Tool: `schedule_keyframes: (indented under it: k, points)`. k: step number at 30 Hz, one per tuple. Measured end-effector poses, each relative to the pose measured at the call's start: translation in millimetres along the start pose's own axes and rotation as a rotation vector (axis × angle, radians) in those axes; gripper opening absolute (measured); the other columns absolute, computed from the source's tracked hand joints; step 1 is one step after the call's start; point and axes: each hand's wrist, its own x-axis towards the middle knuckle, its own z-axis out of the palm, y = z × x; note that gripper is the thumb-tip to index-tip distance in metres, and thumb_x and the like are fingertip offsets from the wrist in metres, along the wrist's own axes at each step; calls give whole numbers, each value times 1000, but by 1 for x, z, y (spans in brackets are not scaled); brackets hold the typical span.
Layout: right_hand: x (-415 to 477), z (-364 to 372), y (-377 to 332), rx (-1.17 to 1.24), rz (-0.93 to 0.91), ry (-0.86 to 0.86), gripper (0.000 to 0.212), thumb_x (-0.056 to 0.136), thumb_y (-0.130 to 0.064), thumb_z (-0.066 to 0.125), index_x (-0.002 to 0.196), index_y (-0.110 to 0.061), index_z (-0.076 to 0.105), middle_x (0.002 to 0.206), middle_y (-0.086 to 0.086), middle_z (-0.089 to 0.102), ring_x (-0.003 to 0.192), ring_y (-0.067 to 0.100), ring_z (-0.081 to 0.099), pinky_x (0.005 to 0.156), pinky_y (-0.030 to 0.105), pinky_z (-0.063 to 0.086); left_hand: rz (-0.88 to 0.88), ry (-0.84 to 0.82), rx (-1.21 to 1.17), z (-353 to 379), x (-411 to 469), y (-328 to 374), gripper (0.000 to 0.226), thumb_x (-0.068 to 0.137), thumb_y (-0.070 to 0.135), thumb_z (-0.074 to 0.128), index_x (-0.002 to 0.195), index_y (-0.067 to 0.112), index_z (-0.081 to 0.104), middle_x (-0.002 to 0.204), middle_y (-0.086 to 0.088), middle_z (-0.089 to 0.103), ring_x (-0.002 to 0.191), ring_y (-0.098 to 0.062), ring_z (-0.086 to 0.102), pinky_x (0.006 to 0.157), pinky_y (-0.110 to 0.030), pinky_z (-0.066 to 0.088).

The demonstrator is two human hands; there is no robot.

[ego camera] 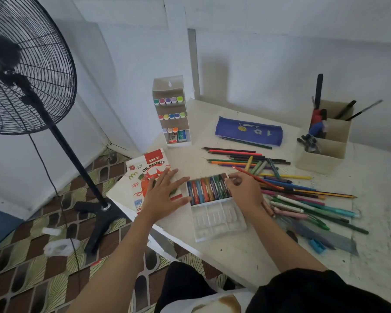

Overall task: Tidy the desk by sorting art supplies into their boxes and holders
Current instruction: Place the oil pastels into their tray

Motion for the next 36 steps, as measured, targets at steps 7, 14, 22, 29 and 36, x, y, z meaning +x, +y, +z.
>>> schedule_keyframes:
  k: [7,14,22,29,36]
  points:
    - [-4,0,-5,-70,2,8,13,91,-33,57,98,-23,61,91,-6,66,75,13,53,58,24,35,5,4,0,0,0,0,93,61,94,3,140,51,26,158,12,10,146,-11,-7,115,-46,-9]
    - [-11,0,6,-17,-70,-96,38,80,-42,70,110,-22,59,104,-6,58,93,13,58,77,34,52,4,0,-15,0,1,-1,93,60,95,4,139,52,25,158,12,10,146,-12,-6,115,-46,-9]
    - [-11,3,2,-101,-82,-124,45,82,-37,69,122,-19,55,120,-1,53,111,19,52,86,35,49,8,-8,-13,-1,1,-1,89,60,95,3,137,54,21,158,11,10,146,-13,-6,116,-47,-9]
    - [-8,-26,-3,83,-158,-96,37,90,-20,61,125,-9,58,109,8,63,94,14,57,83,19,46,11,-2,-9,1,1,-2,88,61,95,4,137,54,21,158,11,9,145,-11,-7,115,-46,-9]
    - [37,-100,14,-40,-200,135,14,87,-1,60,97,-1,69,93,15,69,74,13,58,75,17,43,-2,-16,11,2,3,-4,90,58,96,1,137,56,18,158,14,6,145,-9,-9,115,-44,-11]
